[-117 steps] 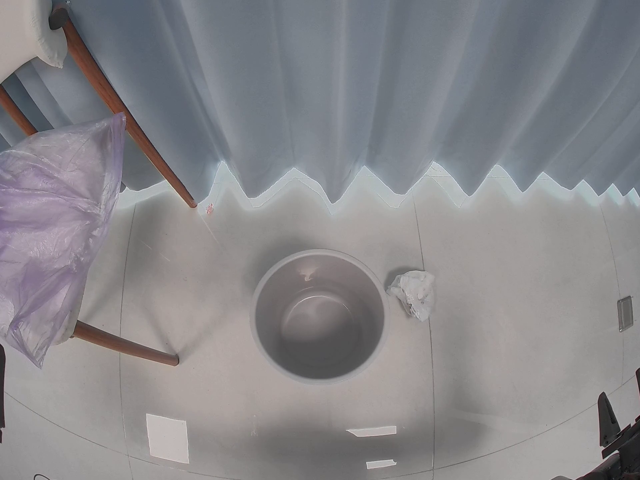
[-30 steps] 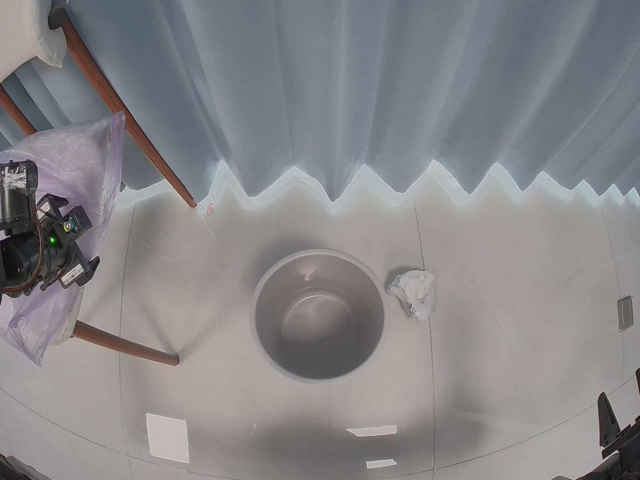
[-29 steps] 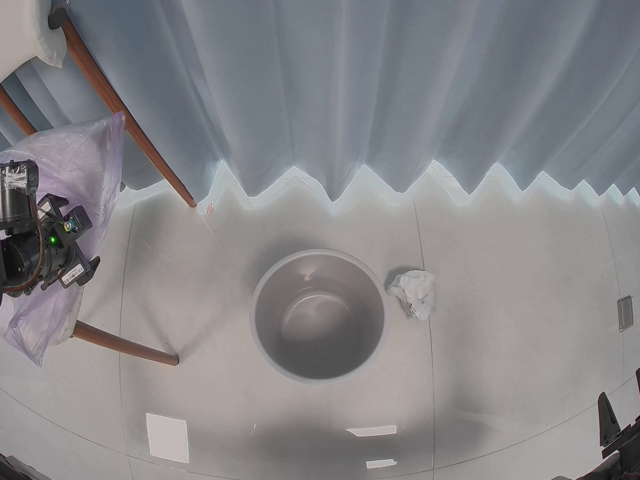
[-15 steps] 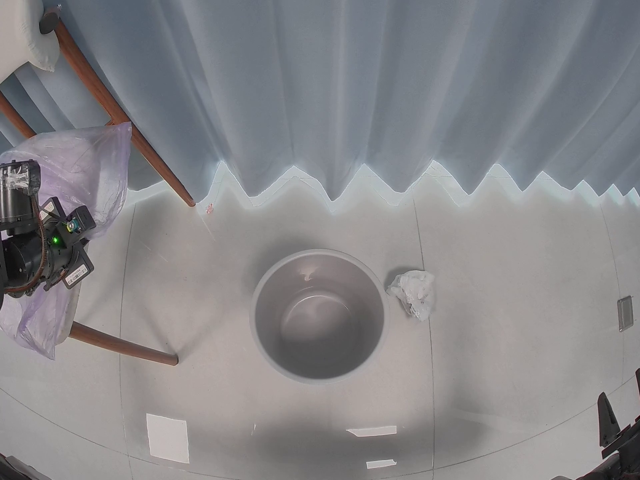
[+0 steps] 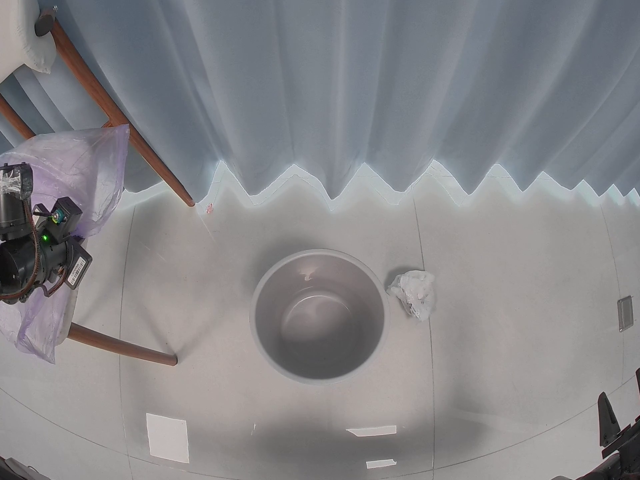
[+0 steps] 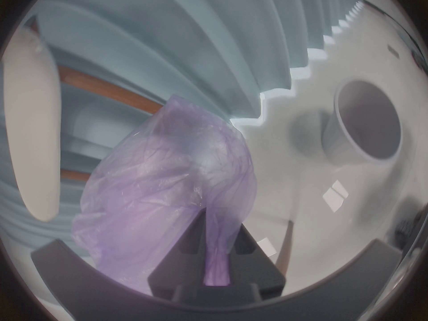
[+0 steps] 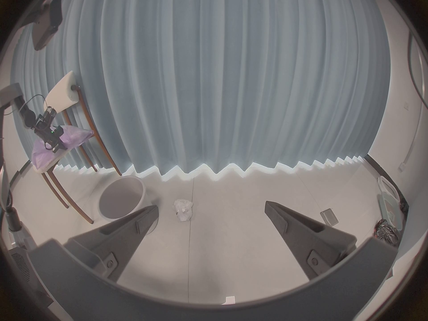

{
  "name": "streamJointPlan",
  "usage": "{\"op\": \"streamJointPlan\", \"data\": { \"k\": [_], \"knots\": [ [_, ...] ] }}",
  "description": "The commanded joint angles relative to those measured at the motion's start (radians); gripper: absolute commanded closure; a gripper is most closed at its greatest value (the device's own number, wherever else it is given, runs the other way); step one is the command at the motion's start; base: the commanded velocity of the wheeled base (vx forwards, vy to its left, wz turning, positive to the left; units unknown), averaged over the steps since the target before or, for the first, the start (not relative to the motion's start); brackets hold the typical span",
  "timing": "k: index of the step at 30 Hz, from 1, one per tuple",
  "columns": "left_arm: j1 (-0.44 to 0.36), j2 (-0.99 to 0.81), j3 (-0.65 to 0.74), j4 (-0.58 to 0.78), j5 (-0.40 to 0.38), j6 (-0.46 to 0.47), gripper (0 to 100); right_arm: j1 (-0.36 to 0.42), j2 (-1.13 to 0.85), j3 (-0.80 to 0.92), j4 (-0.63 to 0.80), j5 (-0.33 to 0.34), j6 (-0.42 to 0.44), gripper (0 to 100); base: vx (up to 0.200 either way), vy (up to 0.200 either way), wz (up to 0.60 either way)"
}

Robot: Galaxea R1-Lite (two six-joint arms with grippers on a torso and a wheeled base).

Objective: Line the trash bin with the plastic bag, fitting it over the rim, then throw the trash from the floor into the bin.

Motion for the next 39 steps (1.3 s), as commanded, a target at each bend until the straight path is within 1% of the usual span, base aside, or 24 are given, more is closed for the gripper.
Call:
{"op": "streamJointPlan", "data": {
  "k": [1, 3, 5, 6, 8, 11, 12, 13, 14, 15, 17, 19, 22, 24, 25, 26, 28, 29, 30, 31, 33, 34, 35, 39],
  "knots": [
    [0.003, -0.062, 0.014, 0.003, -0.037, -0.099, 100, 0.000, -0.018, 0.018, 0.000, 0.001, 0.000, 0, 0.000, 0.000, 0.00],
    [0.007, -0.108, 0.050, 0.017, -0.128, -0.248, 100, 0.000, -0.018, 0.018, 0.000, 0.001, 0.000, 0, 0.000, 0.000, 0.00],
    [0.009, -0.119, 0.060, 0.018, -0.197, -0.341, 100, 0.000, -0.018, 0.018, 0.000, 0.001, 0.000, 0, 0.000, 0.000, 0.00],
    [0.010, -0.123, 0.063, 0.018, -0.217, -0.364, 100, 0.000, -0.018, 0.018, 0.000, 0.001, 0.000, 0, 0.000, 0.000, 0.00],
    [0.039, -0.136, 0.071, 0.017, -0.315, -0.444, 100, 0.000, -0.018, 0.018, 0.000, 0.001, 0.000, 0, 0.000, 0.000, 0.00],
    [0.093, -0.142, 0.083, 0.012, -0.447, -0.508, 100, 0.000, -0.018, 0.018, 0.000, 0.001, 0.000, 0, 0.000, 0.000, 0.00],
    [0.107, -0.142, 0.088, 0.010, -0.471, -0.521, 100, 0.000, -0.018, 0.018, 0.000, 0.001, 0.001, 0, 0.000, 0.000, 0.00],
    [0.135, -0.145, 0.111, 0.007, -0.524, -0.547, 100, 0.000, -0.018, 0.018, 0.000, 0.001, 0.000, 0, 0.000, 0.000, 0.00],
    [0.135, -0.145, 0.111, 0.007, -0.524, -0.547, 100, 0.000, -0.018, 0.018, 0.000, 0.001, 0.000, 0, 0.000, 0.000, 0.00],
    [0.179, -0.165, 0.152, 0.000, -0.590, -0.580, 100, 0.000, -0.018, 0.018, 0.000, 0.001, 0.000, 0, 0.000, 0.000, 0.00],
    [0.216, -0.189, 0.175, -0.016, -0.656, -0.614, 100, 0.000, -0.018, 0.018, 0.000, -0.001, 0.000, 0, 0.000, 0.000, 0.00],
    [0.234, -0.208, 0.188, -0.032, -0.725, -0.669, 100, 0.000, -0.018, 0.018, 0.000, 0.001, 0.000, 0, 0.000, 0.000, 0.00],
    [0.239, -0.240, 0.194, -0.068, -0.764, -0.765, 100, 0.000, -0.018, 0.018, 0.000, 0.001, 0.000, 0, 0.000, 0.000, 0.00],
    [0.228, -0.283, 0.201, -0.108, -0.772, -0.873, 100, 0.000, -0.018, 0.018, 0.000, -0.001, 0.000, 0, 0.000, 0.000, 0.00],
    [0.224, -0.294, 0.201, -0.118, -0.775, -0.904, 100, 0.000, -0.018, 0.018, 0.000, -0.001, 0.000, 0, 0.000, 0.000, 0.00],
    [0.210, -0.311, 0.195, -0.144, -0.786, -0.987, 100, 0.000, -0.018, 0.018, 0.000, 0.001, 0.000, 0, 0.000, 0.000, 0.00],
    [0.185, -0.317, 0.192, -0.189, -0.792, -1.100, 100, 0.000, -0.018, 0.018, 0.000, 0.001, 0.000, 0, 0.000, 0.000, 0.00],
    [0.173, -0.318, 0.192, -0.215, -0.791, -1.143, 100, 0.000, -0.018, 0.018, 0.000, 0.001, 0.000, 0, 0.000, 0.000, 0.00],
    [0.168, -0.318, 0.194, -0.224, -0.791, -1.157, 100, 0.000, -0.018, 0.018, 0.000, 0.001, 0.000, 0, 0.000, 0.000, 0.00],
    [0.142, -0.318, 0.203, -0.284, -0.789, -1.217, 100, 0.000, -0.018, 0.018, 0.000, 0.001, 0.000, 0, 0.000, 0.000, 0.00],
    [0.107, -0.317, 0.223, -0.355, -0.789, -1.271, 100, 0.000, -0.018, 0.018, 0.000, 0.001, 0.000, 0, 0.000, 0.000, 0.00],
    [0.105, -0.317, 0.226, -0.359, -0.789, -1.274, 100, 0.000, -0.018, 0.018, 0.000, 0.001, 0.000, 0, 0.000, 0.000, 0.00],
    [0.092, -0.312, 0.254, -0.418, -0.789, -1.298, 100, 0.000, -0.018, 0.018, 0.000, 0.001, 0.000, 0, 0.000, 0.000, 0.00],
    [0.041, -0.292, 0.284, -0.526, -0.801, -1.315, 100, 0.000, -0.018, 0.018, 0.000, 0.001, 0.000, 0, 0.000, 0.000, 0.00]
  ]
}}
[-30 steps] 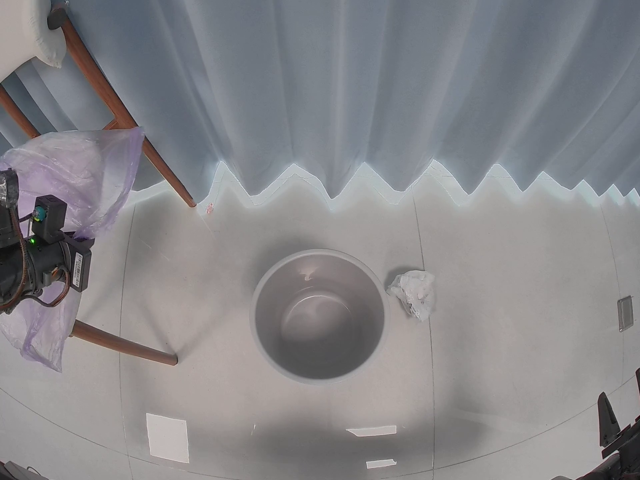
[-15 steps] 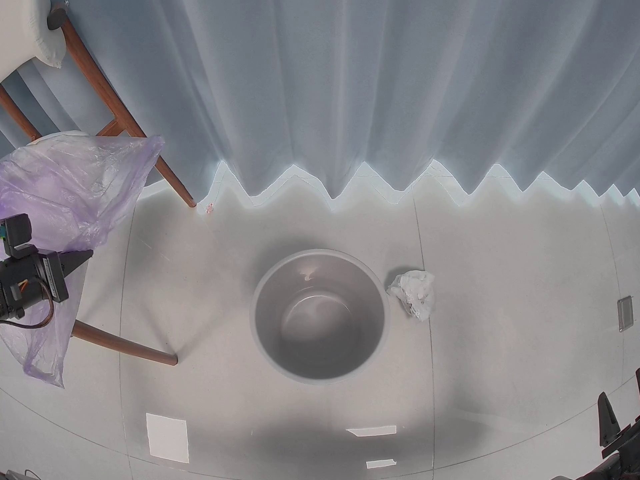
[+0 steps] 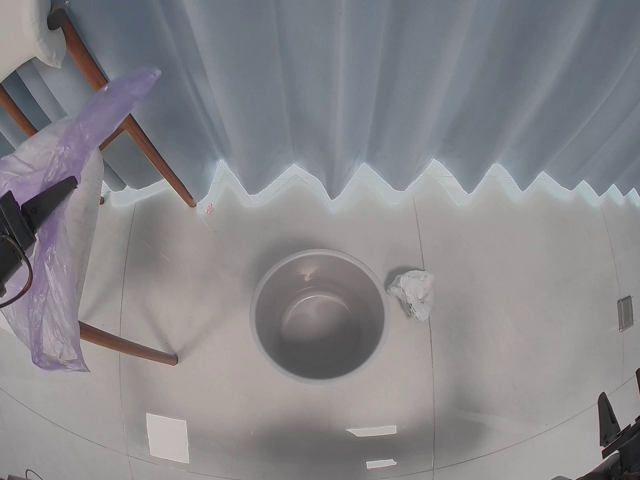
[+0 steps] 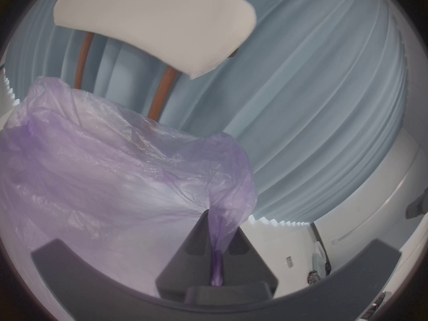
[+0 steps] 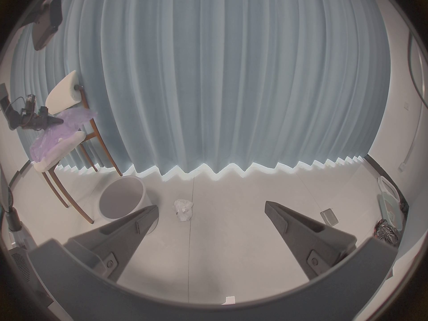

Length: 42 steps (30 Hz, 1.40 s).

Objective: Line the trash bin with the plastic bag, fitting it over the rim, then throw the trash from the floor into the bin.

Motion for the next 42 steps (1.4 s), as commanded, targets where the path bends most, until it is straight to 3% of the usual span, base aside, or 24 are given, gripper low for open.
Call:
{"op": "streamJointPlan", "data": {
  "k": [1, 3, 6, 8, 10, 13, 27, 36, 42],
  "knots": [
    [-0.094, 0.007, 0.052, -0.091, -0.012, -0.037, 100, 0.000, -0.018, 0.018, -0.001, -0.001, 0.000, 0, 0.000, 0.000, 0.00],
    [-0.154, 0.014, 0.049, -0.116, -0.012, -0.035, 100, 0.000, -0.018, 0.018, -0.001, -0.001, 0.000, 0, 0.000, 0.000, 0.00],
    [-0.326, 0.022, 0.032, -0.149, -0.012, -0.035, 100, 0.000, -0.018, 0.018, -0.001, 0.001, 0.000, 0, 0.000, 0.000, 0.00],
    [-0.376, 0.028, 0.032, -0.149, -0.012, -0.033, 100, 0.000, -0.018, 0.018, -0.001, 0.001, 0.000, 0, 0.000, 0.000, 0.00],
    [-0.481, 0.034, 0.039, -0.148, -0.012, -0.033, 100, 0.000, -0.018, 0.018, -0.001, 0.001, 0.000, 0, 0.000, 0.000, 0.00],
    [-0.551, 0.065, 0.032, -0.148, -0.014, -0.032, 100, 0.000, -0.018, 0.018, -0.001, 0.001, 0.000, 0, 0.000, 0.000, 0.00],
    [-0.688, 0.226, -0.123, -0.155, -0.012, -0.007, 100, 0.000, -0.018, 0.018, -0.001, 0.001, 0.000, 0, 0.000, 0.000, 0.00],
    [-0.681, 0.270, -0.113, -0.208, -0.006, -0.003, 100, 0.000, -0.018, 0.018, -0.001, 0.001, 0.000, 0, 0.000, 0.000, 0.00],
    [-0.668, 0.375, -0.107, -0.364, -0.002, -0.004, 100, 0.000, -0.018, 0.018, -0.001, -0.001, 0.000, 0, 0.000, 0.000, 0.00]
  ]
}}
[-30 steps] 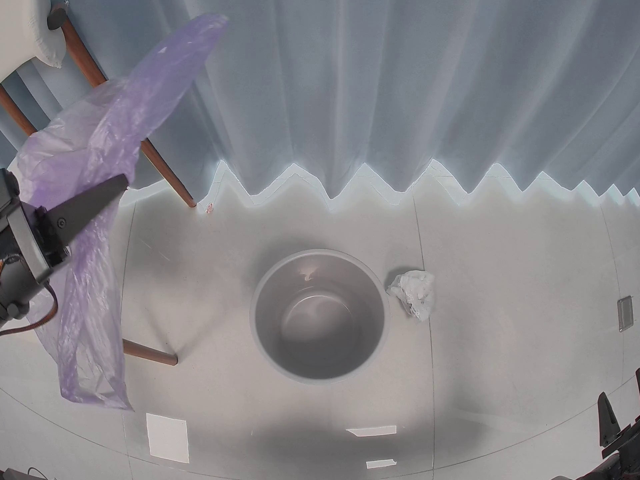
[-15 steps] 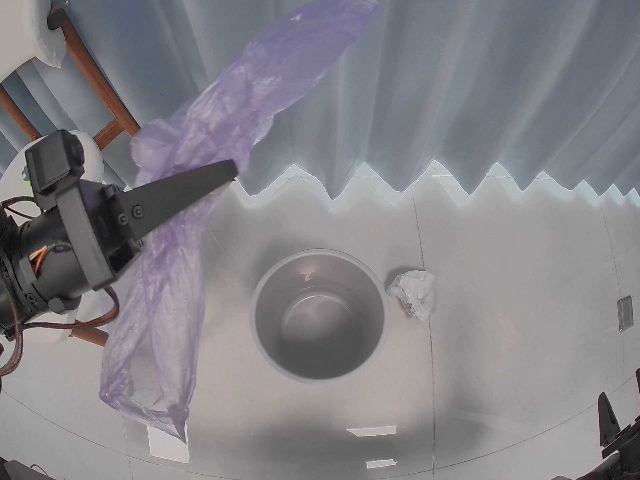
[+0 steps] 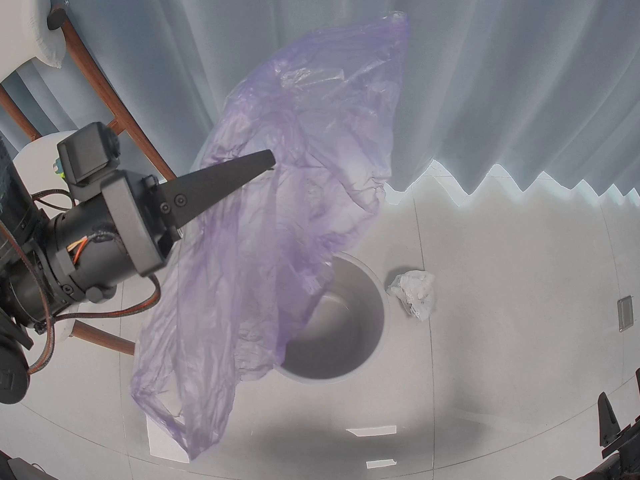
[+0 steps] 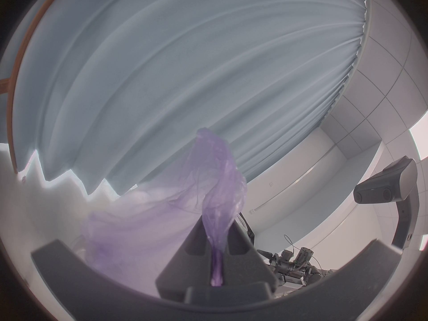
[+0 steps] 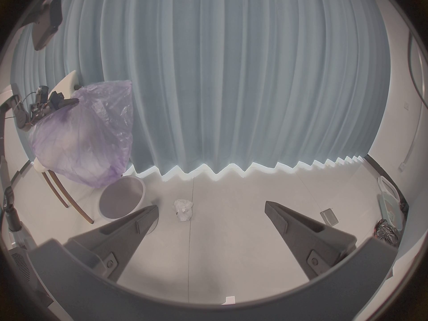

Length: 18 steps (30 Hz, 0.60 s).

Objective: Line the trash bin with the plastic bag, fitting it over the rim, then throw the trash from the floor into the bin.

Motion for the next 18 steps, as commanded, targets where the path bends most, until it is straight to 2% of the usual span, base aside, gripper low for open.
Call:
{"op": "streamJointPlan", "data": {
  "k": [1, 2, 7, 14, 18],
  "knots": [
    [0.009, 0.088, 0.009, -0.070, 0.003, 0.002, 100, 0.000, -0.018, 0.018, 0.000, 0.000, 0.000, 0, 0.000, 0.000, 0.00],
    [0.009, 0.119, 0.024, -0.133, 0.006, 0.003, 100, 0.000, -0.018, 0.018, 0.000, 0.000, 0.000, 0, 0.000, 0.000, 0.00],
    [0.009, 0.165, 0.044, -0.223, 0.020, -0.001, 100, 0.000, -0.018, 0.018, 0.000, 0.000, 0.000, 0, 0.000, 0.000, 0.00],
    [0.031, 0.170, 0.044, -0.229, 0.020, -0.004, 100, 0.000, -0.018, 0.018, 0.000, 0.000, 0.000, 0, 0.000, 0.000, 0.00],
    [0.086, 0.177, 0.044, -0.231, 0.014, -0.003, 100, 0.000, -0.018, 0.018, 0.000, 0.000, 0.000, 0, 0.000, 0.000, 0.00]
  ]
}}
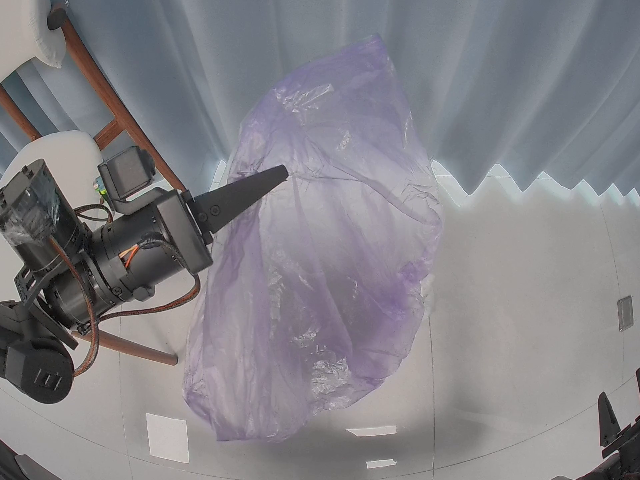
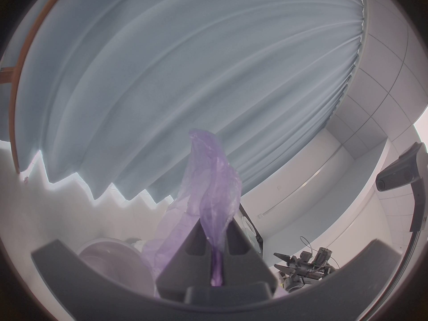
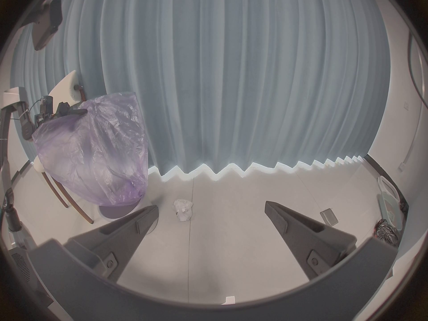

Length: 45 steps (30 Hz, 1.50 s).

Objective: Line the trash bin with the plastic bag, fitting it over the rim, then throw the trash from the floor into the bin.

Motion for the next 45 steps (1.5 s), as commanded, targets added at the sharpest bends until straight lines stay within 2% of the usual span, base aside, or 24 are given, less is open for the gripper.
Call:
{"op": "streamJointPlan", "data": {
  "k": [1, 5, 19, 35, 45],
  "knots": [
    [0.056, 0.020, -0.001, -0.001, -0.007, -0.001, 100, 0.000, -0.018, 0.018, 0.000, 0.000, 0.000, 0, 0.000, 0.000, 0.00],
    [0.082, 0.023, 0.001, -0.001, -0.011, 0.001, 100, 0.000, -0.018, 0.018, 0.000, 0.000, 0.000, 0, 0.000, 0.000, 0.00],
    [0.065, 0.007, 0.036, 0.010, -0.013, 0.002, 100, 0.000, -0.018, 0.018, 0.000, 0.000, 0.000, 0, 0.000, 0.000, 0.00],
    [0.062, 0.104, 0.048, -0.004, -0.016, 0.004, 100, 0.000, -0.018, 0.018, 0.000, 0.000, 0.000, 0, 0.000, 0.000, 0.00],
    [0.061, 0.133, 0.062, -0.004, -0.051, 0.002, 100, 0.000, -0.018, 0.018, 0.000, 0.000, 0.000, 0, 0.000, 0.000, 0.00]
  ]
}}
